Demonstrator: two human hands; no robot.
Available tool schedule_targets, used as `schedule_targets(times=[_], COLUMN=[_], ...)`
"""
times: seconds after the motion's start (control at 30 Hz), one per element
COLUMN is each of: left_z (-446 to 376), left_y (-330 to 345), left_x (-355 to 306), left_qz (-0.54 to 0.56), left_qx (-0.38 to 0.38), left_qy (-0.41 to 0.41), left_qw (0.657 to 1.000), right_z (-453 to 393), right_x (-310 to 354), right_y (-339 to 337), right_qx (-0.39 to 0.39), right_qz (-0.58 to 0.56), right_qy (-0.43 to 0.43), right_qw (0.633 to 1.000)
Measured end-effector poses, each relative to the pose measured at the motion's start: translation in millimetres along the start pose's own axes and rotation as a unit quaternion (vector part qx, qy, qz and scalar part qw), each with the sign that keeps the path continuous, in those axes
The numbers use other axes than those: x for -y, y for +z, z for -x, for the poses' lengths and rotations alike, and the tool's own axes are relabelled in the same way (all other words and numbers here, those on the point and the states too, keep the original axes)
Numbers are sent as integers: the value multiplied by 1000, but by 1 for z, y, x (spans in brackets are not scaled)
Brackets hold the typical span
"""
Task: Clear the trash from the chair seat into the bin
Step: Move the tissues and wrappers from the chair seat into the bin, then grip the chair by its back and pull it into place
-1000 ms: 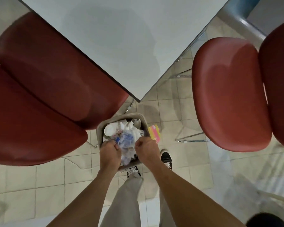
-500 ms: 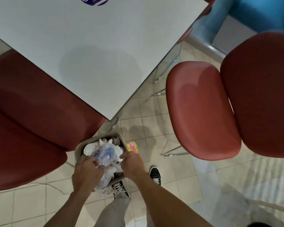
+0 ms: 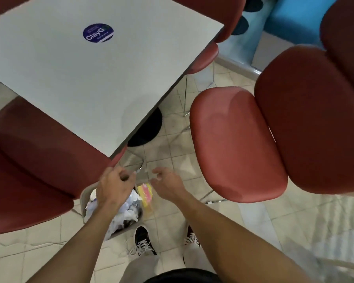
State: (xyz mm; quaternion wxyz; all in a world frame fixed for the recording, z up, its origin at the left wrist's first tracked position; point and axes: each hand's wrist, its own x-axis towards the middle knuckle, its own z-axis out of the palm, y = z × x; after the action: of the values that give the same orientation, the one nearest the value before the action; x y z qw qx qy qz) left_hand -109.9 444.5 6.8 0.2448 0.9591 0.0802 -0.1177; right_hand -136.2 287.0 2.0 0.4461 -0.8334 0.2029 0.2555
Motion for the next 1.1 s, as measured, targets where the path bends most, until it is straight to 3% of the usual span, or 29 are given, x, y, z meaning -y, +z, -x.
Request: schedule_targets(times=[0.37, 0.73, 1.1], left_z=[25, 58, 101], left_y=[16, 39, 101], left_x=[-154, -250, -359], left_qz=[56, 57, 76], left_qx=[-10, 75, 64], left_qy=[115, 277, 282], left_qw=[992, 956, 954], right_z=[35, 90, 98], right_x=[-34, -94, -163], right_y=[-167, -263, -382], right_qx=[-89, -199, -215], right_qz=[19, -16, 22], right_qy=[-49, -27, -40], right_qw=[995, 980, 976])
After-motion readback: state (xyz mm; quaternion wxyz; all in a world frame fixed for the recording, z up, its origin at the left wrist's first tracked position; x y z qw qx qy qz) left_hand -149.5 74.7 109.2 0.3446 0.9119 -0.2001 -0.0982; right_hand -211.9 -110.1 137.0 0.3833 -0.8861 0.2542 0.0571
